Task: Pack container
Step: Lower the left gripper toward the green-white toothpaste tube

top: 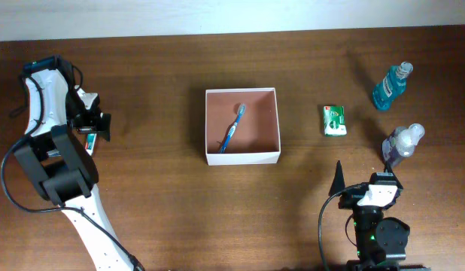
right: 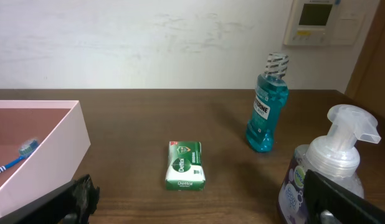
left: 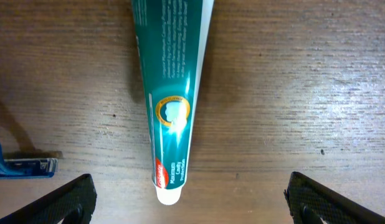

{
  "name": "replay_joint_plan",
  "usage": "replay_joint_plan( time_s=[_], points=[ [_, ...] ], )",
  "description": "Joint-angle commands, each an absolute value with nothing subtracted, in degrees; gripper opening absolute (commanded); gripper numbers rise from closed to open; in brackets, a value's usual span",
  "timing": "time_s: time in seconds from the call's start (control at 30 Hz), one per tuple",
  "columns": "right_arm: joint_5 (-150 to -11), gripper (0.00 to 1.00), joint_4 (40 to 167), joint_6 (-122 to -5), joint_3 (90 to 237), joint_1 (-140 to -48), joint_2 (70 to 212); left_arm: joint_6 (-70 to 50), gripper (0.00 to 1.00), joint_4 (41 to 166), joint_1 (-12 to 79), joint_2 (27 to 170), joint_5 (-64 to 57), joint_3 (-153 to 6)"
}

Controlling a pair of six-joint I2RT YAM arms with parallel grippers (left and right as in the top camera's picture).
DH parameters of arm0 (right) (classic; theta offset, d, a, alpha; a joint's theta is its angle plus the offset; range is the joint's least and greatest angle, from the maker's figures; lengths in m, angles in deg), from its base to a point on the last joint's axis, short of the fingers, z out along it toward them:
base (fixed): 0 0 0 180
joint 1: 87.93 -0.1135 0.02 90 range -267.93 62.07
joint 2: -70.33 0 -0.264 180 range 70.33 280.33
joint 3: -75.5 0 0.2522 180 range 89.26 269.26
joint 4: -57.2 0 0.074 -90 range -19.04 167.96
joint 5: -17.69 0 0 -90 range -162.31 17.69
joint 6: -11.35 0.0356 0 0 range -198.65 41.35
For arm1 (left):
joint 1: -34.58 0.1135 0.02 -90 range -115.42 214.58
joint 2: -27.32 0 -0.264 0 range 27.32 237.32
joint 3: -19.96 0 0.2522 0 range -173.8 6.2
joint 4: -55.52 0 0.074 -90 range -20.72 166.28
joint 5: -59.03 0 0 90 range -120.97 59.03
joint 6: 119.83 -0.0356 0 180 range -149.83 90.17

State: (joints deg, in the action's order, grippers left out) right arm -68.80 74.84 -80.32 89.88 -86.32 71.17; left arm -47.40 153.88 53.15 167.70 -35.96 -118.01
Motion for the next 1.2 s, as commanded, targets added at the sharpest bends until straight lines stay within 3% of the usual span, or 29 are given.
replay_joint_plan(
  time_s=[0.0,1.17],
  points=[
    [-68.7,0.98,75.3,-80.3,89.6,-86.8,70.8,-46.8,0.98,153.0,53.6,167.4,-36.2,-116.6],
    [-68.7,0.98,75.2,-80.3,89.6,-86.8,70.8,-46.9,0.98,150.5,54.8,170.1,-30.7,-115.6]
  ],
)
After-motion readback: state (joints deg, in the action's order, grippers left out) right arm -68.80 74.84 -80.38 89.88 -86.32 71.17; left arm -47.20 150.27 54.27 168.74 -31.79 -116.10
